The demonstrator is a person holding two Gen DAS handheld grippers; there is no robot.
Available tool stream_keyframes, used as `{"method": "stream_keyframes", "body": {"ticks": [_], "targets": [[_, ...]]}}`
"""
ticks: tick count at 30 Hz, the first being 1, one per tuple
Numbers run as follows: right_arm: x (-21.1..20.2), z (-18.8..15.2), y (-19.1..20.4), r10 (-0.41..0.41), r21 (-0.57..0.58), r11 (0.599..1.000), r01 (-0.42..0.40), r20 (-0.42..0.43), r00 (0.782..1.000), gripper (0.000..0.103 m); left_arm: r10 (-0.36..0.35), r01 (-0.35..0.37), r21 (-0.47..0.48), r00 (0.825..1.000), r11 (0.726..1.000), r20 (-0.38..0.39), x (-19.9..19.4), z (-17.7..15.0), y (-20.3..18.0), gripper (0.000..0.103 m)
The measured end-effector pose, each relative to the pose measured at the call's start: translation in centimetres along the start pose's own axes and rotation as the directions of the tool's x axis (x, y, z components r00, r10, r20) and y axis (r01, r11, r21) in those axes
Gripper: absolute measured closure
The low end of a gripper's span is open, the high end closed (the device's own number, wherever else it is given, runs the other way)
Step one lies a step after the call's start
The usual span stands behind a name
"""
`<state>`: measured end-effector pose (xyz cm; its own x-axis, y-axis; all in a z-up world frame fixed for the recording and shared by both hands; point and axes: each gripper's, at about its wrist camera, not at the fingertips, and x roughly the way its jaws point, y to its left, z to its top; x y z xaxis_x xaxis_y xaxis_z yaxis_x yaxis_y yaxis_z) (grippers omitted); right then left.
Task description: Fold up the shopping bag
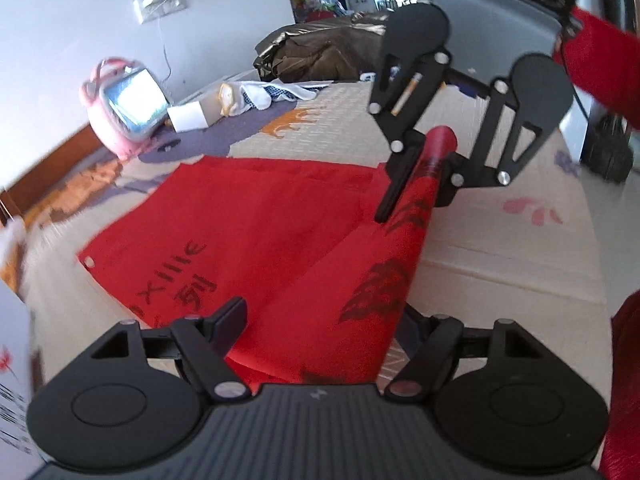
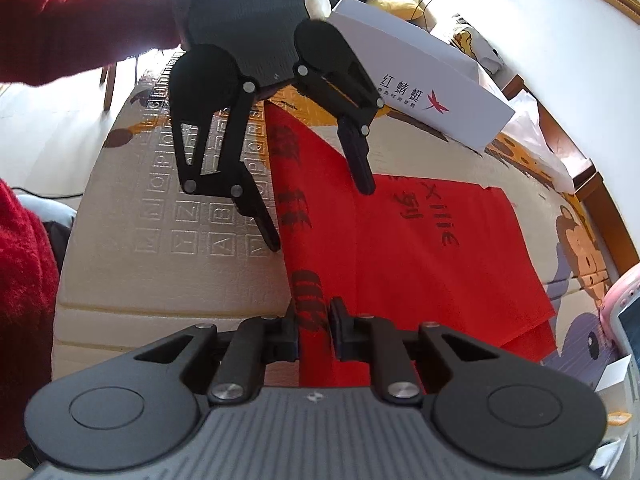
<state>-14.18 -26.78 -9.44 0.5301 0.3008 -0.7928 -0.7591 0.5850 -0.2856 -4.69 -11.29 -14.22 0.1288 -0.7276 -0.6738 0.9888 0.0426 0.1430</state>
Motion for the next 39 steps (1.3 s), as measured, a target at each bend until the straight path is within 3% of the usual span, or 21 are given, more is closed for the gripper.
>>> {"method": "stream_keyframes", "body": {"ticks": [6,11,19,26,33,36,39], "targets": [[-0.2,0.1,-1.3,0.037,0.055,0.998,-0.038,0.009,0.999,0.084,-0.082,0.082,-0.046,0.997,0.996,0.007,0.4,-0.2,1.6,0.027],[-0.1,-0.1,-4.4,0.115,0.187,0.975,-0.121,0.045,0.992,0.082,-0.115,0.115,-0.055,0.993,0.992,0.000,0.8,-0.1,2.1,0.027],[-0.3,0.3,-6.0,0.109,0.236,0.964,-0.118,0.053,0.993,0.081,-0.133,0.131,-0.075,0.991,0.988,-0.013,1.0,0.1,2.4,0.027],[-0.1,1.0,-7.5,0.089,0.262,0.960,-0.093,0.029,0.996,0.078,-0.251,0.240,-0.227,0.968,0.944,-0.023,1.4,0.7,5.4,0.026],[0.2,0.8,-8.6,0.096,0.313,0.944,-0.102,0.035,0.995,0.078,-0.293,0.292,-0.295,0.955,0.910,0.041,1.7,0.0,7.1,0.025],[0.5,0.4,-9.2,0.112,0.362,0.924,-0.119,0.040,0.993,0.078,-0.276,0.285,-0.314,0.958,0.906,0.072,1.7,-0.3,7.4,0.025],[0.6,0.1,-9.7,0.125,0.400,0.907,-0.135,0.050,0.991,0.077,-0.150,0.154,-0.280,0.988,0.947,0.035,1.9,0.2,6.7,0.025]]}}
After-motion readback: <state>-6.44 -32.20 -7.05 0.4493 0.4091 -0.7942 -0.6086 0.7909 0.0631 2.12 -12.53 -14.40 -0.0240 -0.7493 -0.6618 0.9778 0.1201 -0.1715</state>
